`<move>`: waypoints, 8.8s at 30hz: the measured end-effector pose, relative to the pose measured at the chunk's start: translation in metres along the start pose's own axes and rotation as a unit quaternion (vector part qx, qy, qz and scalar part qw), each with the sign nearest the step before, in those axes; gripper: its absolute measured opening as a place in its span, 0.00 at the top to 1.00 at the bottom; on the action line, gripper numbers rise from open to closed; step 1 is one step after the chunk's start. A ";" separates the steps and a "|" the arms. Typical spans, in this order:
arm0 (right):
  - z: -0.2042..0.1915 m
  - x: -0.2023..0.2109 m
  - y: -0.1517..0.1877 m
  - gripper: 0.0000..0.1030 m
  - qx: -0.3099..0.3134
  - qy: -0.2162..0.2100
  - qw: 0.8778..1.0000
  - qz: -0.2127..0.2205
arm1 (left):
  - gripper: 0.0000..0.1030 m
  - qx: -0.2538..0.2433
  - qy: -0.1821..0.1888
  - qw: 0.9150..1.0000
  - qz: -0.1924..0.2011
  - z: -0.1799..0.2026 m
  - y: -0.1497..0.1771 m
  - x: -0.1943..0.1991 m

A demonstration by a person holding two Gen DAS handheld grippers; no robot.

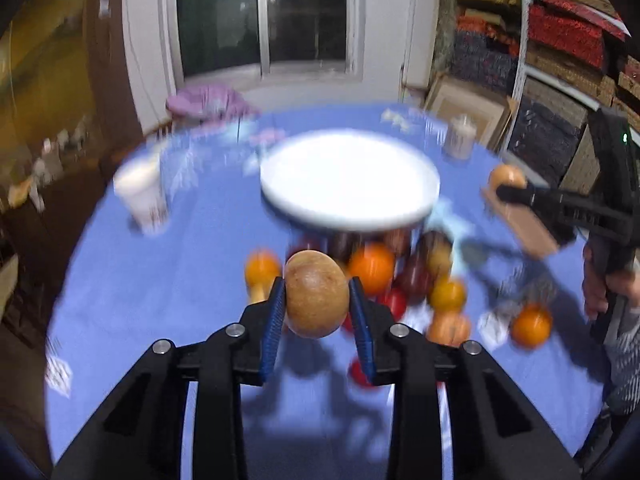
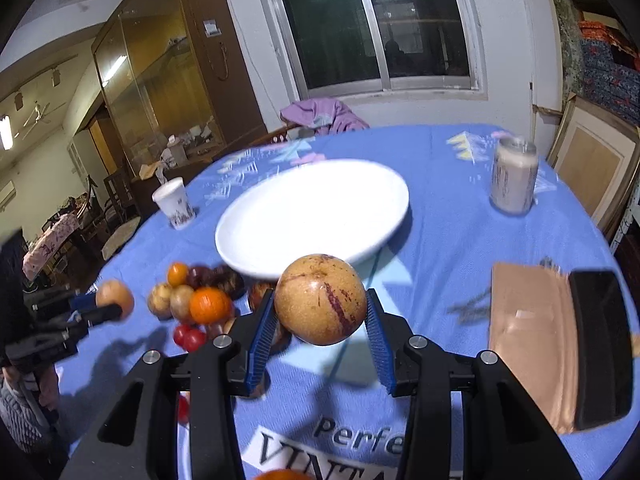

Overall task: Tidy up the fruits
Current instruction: 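Carry both held fruits onto the white plate and open both tools, then grasp a mandarin with the right tool while the left tool grasps a large pale yellow fruit, then lift both fruits over the white plate and open both tools to release them, then grasp an orange with the left tool while the right tool grasps a dark brown round fruit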

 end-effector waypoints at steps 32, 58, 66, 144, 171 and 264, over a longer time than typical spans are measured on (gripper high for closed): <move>-0.025 -0.165 -0.044 0.30 0.073 0.087 0.987 -0.113 | 0.32 0.082 -0.016 0.994 -0.075 -0.039 -0.068 -0.189; -0.006 0.059 0.138 0.03 -0.059 0.052 0.997 -0.004 | 0.04 0.045 -0.134 0.990 -0.018 -0.057 0.082 -0.030; -0.006 0.061 0.139 0.03 -0.078 0.052 0.996 -0.002 | 0.04 0.020 -0.129 0.990 -0.048 -0.049 0.069 -0.063; -0.007 -0.140 -0.074 0.53 -0.021 0.077 0.995 -0.065 | 0.56 0.060 -0.026 0.997 -0.050 -0.055 -0.088 -0.169; -0.005 -0.123 -0.086 0.31 -0.041 0.059 0.997 -0.034 | 0.21 0.085 -0.042 0.994 -0.046 -0.074 -0.085 -0.168; -0.030 -0.105 0.063 0.60 0.022 0.060 0.992 -0.113 | 0.64 0.081 0.012 0.992 -0.093 -0.072 0.052 -0.124</move>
Point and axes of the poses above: each gripper's, at about its wrist camera, not at the fingertips, and x roughly against the way its jaws point, z to its right, y to its underside, the point moved 4 cm from there along -x, roughly the way its jaws point, and after that the axes turned 6 degrees about y, right-handed, at the moved point
